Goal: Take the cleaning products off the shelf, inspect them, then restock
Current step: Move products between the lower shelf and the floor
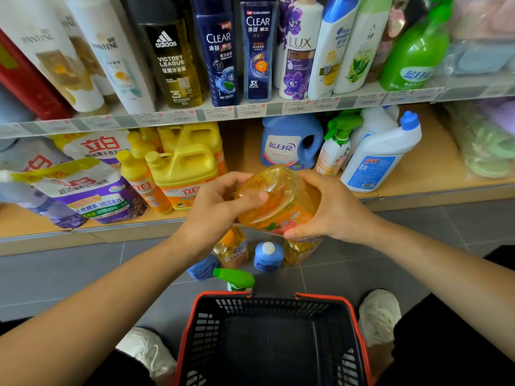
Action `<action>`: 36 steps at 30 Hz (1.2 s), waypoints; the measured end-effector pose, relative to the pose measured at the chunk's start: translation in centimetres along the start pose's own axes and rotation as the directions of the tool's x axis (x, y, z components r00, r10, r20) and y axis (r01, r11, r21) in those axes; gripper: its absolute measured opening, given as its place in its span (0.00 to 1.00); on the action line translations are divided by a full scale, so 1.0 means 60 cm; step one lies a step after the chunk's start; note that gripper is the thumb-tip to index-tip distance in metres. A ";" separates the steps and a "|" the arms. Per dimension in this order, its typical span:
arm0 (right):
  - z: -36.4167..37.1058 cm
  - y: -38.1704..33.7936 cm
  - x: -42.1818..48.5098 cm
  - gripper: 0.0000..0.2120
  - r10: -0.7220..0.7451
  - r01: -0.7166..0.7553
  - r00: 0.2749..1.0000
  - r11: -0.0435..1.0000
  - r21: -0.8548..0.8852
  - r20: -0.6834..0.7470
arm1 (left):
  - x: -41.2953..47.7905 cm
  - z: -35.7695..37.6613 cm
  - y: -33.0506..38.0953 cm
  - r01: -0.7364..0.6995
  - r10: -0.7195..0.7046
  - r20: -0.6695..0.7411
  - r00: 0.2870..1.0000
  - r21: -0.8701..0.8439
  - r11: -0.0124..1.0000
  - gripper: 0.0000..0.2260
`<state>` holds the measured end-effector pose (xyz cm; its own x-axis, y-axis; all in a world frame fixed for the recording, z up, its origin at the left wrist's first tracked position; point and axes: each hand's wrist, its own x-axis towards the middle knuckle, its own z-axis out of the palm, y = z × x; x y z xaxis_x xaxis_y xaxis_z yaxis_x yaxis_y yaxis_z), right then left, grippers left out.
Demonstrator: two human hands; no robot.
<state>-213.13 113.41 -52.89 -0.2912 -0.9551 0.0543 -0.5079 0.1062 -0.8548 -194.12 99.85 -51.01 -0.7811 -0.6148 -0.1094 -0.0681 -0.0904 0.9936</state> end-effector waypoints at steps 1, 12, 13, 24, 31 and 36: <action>0.001 0.001 -0.001 0.44 -0.003 0.003 1.000 1.000 -0.004 0.005 | 0.001 -0.002 -0.002 0.011 -0.011 -0.005 1.000 -0.005 1.000 0.17; -0.001 0.000 0.001 0.36 0.055 -0.055 0.998 0.998 0.030 -0.030 | -0.001 -0.008 -0.003 -0.077 0.075 0.045 0.996 0.033 0.997 0.18; -0.001 -0.001 0.001 0.35 0.064 -0.062 0.997 0.997 0.052 -0.033 | -0.003 -0.007 -0.003 -0.118 0.114 0.064 0.991 0.061 0.991 0.20; -0.003 0.006 -0.004 0.37 0.196 -0.148 0.975 0.923 0.357 -0.103 | -0.012 0.009 -0.043 -0.194 0.194 0.008 0.981 0.055 0.979 0.32; -0.008 -0.002 -0.011 0.36 0.235 -0.076 0.953 0.793 0.605 -0.189 | -0.013 0.022 -0.134 0.169 -0.261 0.236 0.936 0.347 0.922 0.31; -0.015 -0.019 -0.018 0.36 0.258 -0.056 0.949 0.704 0.708 -0.182 | -0.020 0.031 -0.138 0.247 -0.275 0.323 0.906 0.126 0.961 0.13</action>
<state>-213.00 114.56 -51.53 -0.5548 -0.8286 -0.0753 0.2327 -0.0676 -0.9702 -193.75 102.78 -59.08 -0.8890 -0.2787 -0.3633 -0.3367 -0.1397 0.9312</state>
